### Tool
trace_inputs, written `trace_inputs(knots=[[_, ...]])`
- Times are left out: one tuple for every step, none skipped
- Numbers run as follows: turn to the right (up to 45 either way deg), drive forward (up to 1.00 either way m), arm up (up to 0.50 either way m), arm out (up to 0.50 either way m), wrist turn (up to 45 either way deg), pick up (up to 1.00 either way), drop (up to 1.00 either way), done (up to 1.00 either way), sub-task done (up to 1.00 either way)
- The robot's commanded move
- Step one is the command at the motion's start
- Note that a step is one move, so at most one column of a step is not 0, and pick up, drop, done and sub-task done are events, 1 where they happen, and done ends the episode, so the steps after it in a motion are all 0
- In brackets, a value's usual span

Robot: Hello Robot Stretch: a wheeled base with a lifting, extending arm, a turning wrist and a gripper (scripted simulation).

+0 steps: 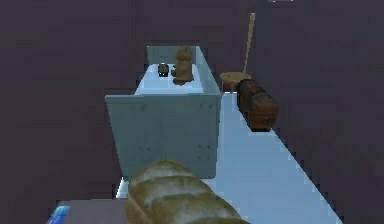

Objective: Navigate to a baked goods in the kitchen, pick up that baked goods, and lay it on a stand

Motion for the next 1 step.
trace_inputs(knots=[[0.0, 0.8, 0.0, 0.0, 0.0, 0.0, 0.0, 0.0, 0.0]])
